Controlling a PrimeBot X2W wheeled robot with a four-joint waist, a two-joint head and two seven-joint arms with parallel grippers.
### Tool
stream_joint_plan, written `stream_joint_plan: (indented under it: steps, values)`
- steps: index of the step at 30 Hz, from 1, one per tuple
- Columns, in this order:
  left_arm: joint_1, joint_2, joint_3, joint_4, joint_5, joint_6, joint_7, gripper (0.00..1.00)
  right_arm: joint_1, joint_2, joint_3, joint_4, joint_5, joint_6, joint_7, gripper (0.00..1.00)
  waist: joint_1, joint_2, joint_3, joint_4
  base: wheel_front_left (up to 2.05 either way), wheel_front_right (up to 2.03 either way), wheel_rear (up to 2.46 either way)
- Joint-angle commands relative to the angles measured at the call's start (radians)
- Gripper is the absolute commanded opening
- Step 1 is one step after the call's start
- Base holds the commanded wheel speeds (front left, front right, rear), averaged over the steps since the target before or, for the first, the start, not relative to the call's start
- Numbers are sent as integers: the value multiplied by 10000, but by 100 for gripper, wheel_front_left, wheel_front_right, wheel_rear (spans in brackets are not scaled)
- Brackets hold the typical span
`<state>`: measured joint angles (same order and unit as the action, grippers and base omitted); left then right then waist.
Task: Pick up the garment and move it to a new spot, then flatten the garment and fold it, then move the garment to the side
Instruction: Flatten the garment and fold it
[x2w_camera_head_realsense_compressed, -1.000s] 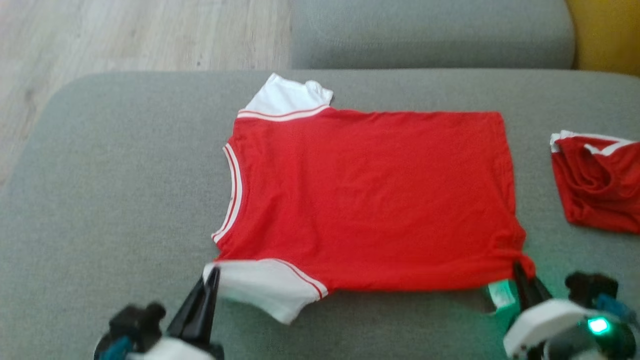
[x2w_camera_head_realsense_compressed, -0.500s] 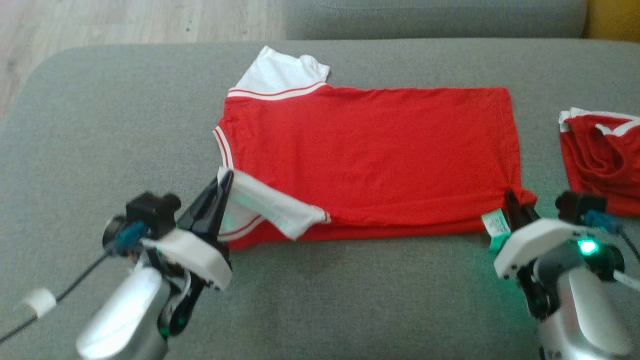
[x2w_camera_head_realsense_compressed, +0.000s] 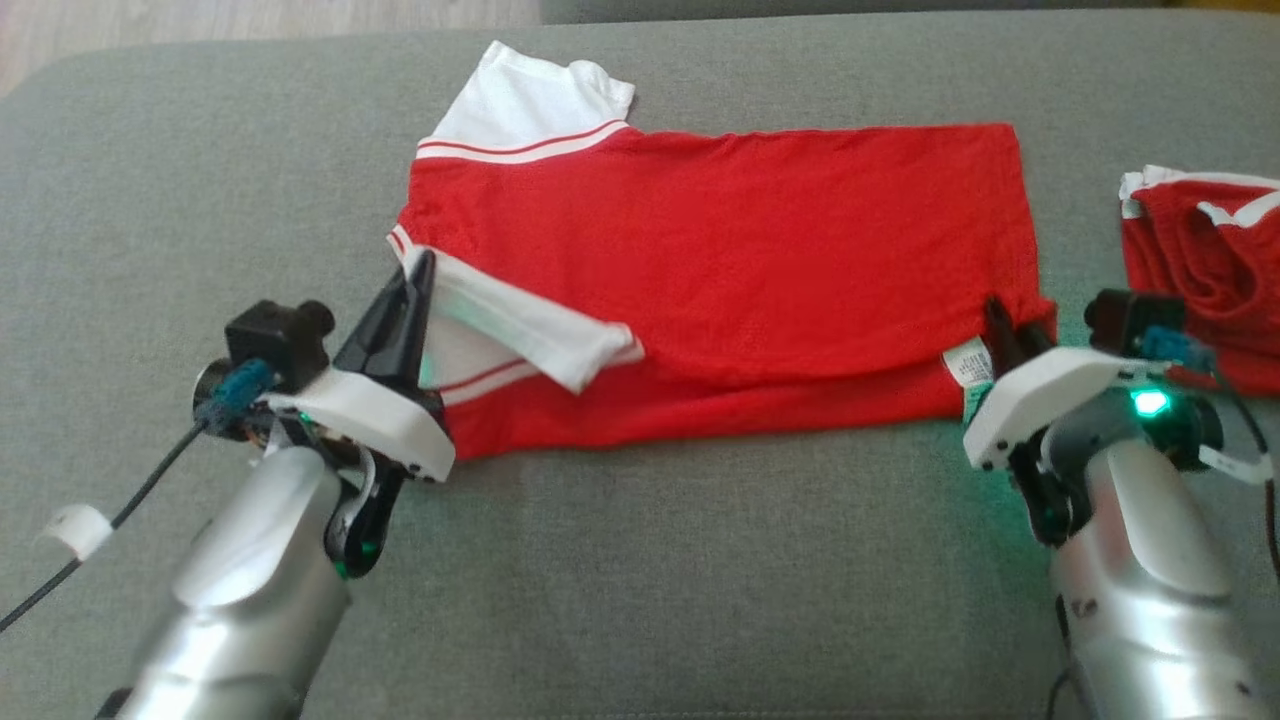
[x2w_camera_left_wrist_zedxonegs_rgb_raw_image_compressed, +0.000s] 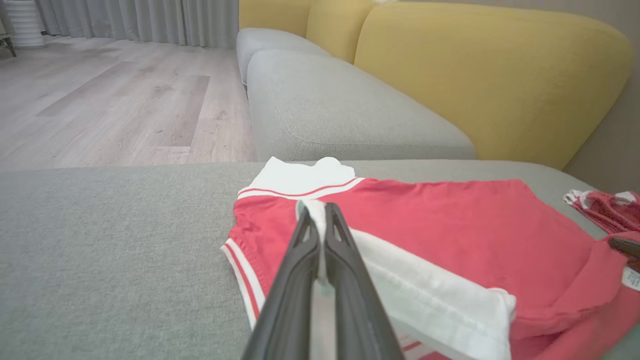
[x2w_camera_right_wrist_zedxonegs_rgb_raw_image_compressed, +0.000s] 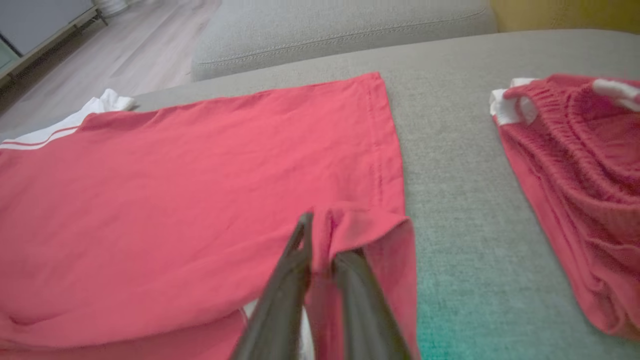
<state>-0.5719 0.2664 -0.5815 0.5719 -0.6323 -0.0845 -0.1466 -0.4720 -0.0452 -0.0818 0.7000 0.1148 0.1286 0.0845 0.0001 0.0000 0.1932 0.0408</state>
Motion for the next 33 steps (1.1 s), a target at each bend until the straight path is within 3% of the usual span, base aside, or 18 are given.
stream_joint_plan:
  steps: [1,9,16,27,33]
  values:
    - [-584,184,486,-121,-104,-21,-211,100,-520,-51,236,-199,-5,21,-213,100,-1,0,51,-34,0,0,0]
    - [-927,152,978,448,-335,-90,-892,100,-1319,-51,100,304,82,21,-1445,100,-1,0,112,-117,0,0,0]
    - [-67,388,1505,-667,-526,-25,-1098,100,-612,-51,-274,-608,-258,21,-2162,100,-1,0,-213,-103,0,0,0]
    - [2862,695,1642,-2712,-1287,894,-327,100,2005,-51,-639,-3365,-488,21,-1617,100,-1,0,-532,12,0,0,0]
    - [3369,524,1526,-2820,-1735,1147,366,100,2914,-51,-467,-4403,-190,21,-1037,100,-1,0,-414,-61,0,0,0]
